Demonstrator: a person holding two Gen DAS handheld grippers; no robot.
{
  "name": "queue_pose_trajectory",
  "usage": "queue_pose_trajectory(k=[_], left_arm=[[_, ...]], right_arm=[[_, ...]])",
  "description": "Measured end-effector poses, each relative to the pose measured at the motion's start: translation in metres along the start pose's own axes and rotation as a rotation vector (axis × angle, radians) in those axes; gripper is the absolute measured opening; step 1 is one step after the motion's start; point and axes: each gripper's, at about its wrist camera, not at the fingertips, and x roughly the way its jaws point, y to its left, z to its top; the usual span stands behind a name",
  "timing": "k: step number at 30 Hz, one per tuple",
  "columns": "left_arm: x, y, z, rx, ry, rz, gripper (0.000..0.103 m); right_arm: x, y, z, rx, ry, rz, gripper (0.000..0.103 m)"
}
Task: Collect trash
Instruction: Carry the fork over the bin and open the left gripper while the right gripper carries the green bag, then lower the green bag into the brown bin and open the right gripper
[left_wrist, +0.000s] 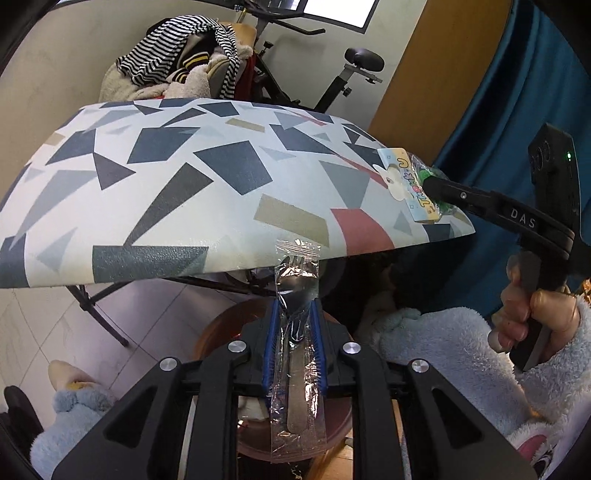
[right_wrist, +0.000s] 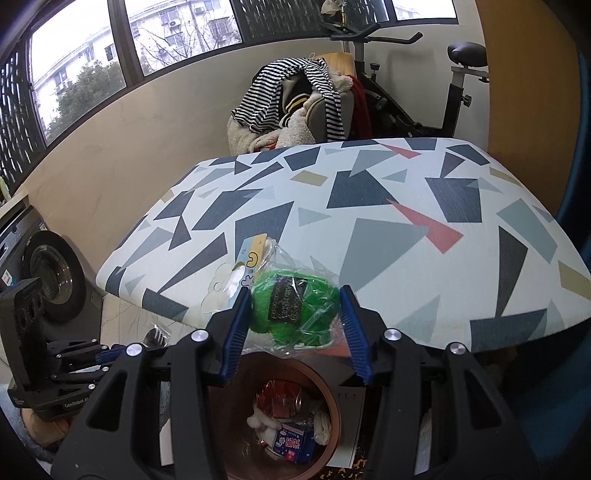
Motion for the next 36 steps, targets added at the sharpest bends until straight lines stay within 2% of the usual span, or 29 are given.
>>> queue_pose_trajectory(k=[3,5,7,12,15,20,31,36], left_arm=[[-0.002,-0.002,-0.002,-0.003,-0.008,-0.025,0.052],[-0.004,-0.005,-0.001,0.006,-0.017,-0.023,0.058],[-0.008,-0.007,0.001,0.013,-0.029,-0.001,0.069],[-0.026,-0.007,0.008,0.021,-0.097,0.097,0.093],[-0.037,-0.005,0.013,0.026,-0.127,0.154,0.097],[-0.049,0.002,0.018,0.023,-0.161,0.219,0.097],[-0.062,0.024,0.021,-0.034,-0.167,0.316,0.097],[-0.064,0.030,0.020,-0.055,-0.167,0.329,0.097]], right_arm=[[-0.006,0.001,-0.006,0.001,0.000,-0.001,0.050],[-0.006,-0.001,-0.008,-0.001,0.002,-0.002,0.050],[-0.008,-0.002,-0.011,-0.001,0.005,-0.002,0.050],[-0.011,-0.001,-0.018,-0.003,0.014,-0.004,0.050],[-0.011,0.001,-0.026,-0.004,0.033,-0.005,0.050],[-0.009,0.005,-0.030,-0.014,0.065,-0.008,0.050],[0.010,0.020,-0.049,-0.050,0.157,0.001,0.050],[0.018,0.026,-0.055,-0.062,0.183,0.011,0.050]])
